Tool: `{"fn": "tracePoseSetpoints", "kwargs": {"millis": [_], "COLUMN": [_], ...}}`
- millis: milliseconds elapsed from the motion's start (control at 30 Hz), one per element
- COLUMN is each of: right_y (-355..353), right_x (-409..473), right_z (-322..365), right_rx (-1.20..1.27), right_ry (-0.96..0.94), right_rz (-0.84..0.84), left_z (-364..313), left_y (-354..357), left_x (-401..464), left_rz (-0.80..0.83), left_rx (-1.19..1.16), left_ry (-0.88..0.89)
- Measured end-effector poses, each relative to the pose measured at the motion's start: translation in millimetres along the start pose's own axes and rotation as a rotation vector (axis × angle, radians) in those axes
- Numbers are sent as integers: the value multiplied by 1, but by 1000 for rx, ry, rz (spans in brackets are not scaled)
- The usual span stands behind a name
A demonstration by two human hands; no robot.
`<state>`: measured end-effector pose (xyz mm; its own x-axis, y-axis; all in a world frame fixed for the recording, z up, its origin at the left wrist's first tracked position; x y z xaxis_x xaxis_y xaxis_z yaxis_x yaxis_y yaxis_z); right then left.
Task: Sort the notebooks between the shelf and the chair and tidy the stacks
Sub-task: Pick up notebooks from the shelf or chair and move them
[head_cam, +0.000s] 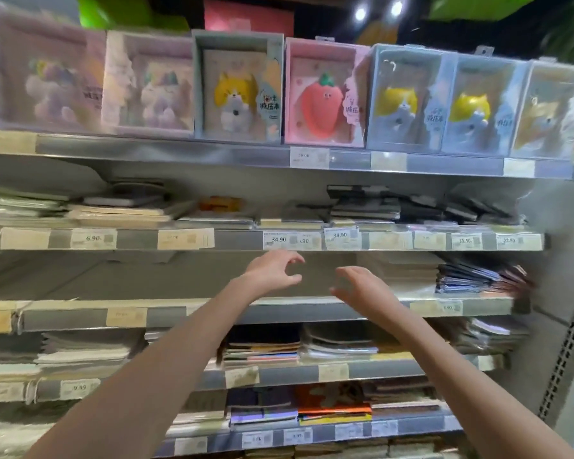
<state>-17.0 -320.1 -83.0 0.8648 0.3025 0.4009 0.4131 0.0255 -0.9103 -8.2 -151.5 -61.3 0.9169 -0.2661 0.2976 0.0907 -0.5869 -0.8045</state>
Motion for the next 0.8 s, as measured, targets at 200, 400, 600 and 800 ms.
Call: {"fn": "tracePoseSetpoints", "kwargs": {"millis": [200, 400, 600, 800], "right_y": [-38, -46, -48, -40], "right_x": [68, 130, 188, 235], "right_z": [-43, -90, -126, -143], "right_rx": [-49, -99, -126, -191], "right_ry": [-14, 6, 63, 173], "right_rz": [-128, -257, -351, -197], "left_z": [-37, -24, 5, 5], "left_y": [-32, -41, -40, -43], "left_x": [70, 115, 136, 142], "left_rz": [-120, -169, -9, 117], "left_rx": [53, 141, -49, -14], "left_ry": [81, 35, -126, -166]}}
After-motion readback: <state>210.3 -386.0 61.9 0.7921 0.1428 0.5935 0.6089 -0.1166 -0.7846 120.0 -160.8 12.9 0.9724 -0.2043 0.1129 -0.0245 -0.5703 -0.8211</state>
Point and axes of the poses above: each hand's wrist, its own x-axis towards the middle knuckle, its own y-axis out of the palm, z = x × y, the point moved 6 cm from there along x, towards the middle knuckle, and after that the axes turned 15 degrees about -x, right-handed, at the moved point
